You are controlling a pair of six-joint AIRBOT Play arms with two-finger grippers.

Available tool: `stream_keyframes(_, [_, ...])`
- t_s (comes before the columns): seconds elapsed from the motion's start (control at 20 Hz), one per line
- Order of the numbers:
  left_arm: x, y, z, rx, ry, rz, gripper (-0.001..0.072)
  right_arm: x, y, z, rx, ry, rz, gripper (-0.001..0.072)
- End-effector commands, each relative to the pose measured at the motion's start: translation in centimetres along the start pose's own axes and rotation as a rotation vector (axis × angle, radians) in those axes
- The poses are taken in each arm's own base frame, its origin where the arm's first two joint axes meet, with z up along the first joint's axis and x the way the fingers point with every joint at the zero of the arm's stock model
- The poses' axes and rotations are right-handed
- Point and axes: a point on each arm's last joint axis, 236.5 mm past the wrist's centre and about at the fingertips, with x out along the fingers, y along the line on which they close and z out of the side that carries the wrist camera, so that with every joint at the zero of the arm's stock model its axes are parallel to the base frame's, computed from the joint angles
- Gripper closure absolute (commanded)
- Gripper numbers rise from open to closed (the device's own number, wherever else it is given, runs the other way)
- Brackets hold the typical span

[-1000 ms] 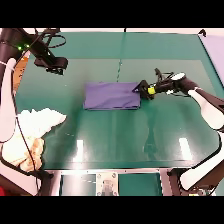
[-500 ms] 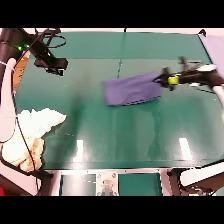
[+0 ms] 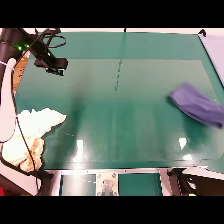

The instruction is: Fold the shirts.

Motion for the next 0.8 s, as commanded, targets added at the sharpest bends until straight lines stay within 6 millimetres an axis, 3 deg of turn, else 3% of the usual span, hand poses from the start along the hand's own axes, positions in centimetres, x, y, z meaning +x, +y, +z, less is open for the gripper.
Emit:
stream_keyframes(0.0, [0.0, -0.1, 0.1, 0.0, -0.003, -0.003, 0.0679, -3.8, -11.2, 0.0, 0.254, -0.153, -0.103, 0.07])
stream_keyframes(0.1, [0.0, -0.2, 0.1, 0.0, -0.004, -0.008, 0.0678, -3.7, -14.5, -1.8, 0.338, -0.164, -0.117, 0.07])
stream_keyframes(0.25, [0.0, -0.3, 0.1, 0.001, -0.004, -0.012, 0.0678, -1.3, -16.8, -4.2, 0.408, -0.153, -0.136, 0.07])
stream_keyframes(0.35, [0.0, -0.3, 0.1, 0.001, -0.003, -0.012, 0.0678, 0.4, -17.1, -5.5, 0.418, -0.141, -0.15, 0.07])
stream_keyframes(0.5, [0.0, -0.2, 0.1, 0.002, -0.004, -0.011, 0.0679, 0.9, -16.1, -5.2, 0.368, -0.134, -0.151, 0.0688])
stream_keyframes(0.55, [0.0, -0.2, 0.1, 0.007, -0.005, -0.011, 0.0678, 0.5, -15.3, -5.3, 0.328, -0.101, -0.143, 0.0494])
stream_keyframes(0.6, [0.0, -0.3, 0.1, 0.008, -0.004, -0.012, 0.0679, -0.4, -14.8, -5.9, 0.307, -0.044, -0.151, 0.0409])
stream_keyframes(0.65, [-0.1, -0.3, 0.0, 0.009, -0.003, -0.012, 0.0679, -1.8, -14.9, -6.6, 0.33, 0.018, -0.192, 0.0409])
stream_keyframes(0.75, [-0.1, -0.3, -0.2, 0.029, 0.007, -0.012, 0.0678, -6.8, -16.0, -8.2, 0.482, 0.12, -0.365, 0.0411])
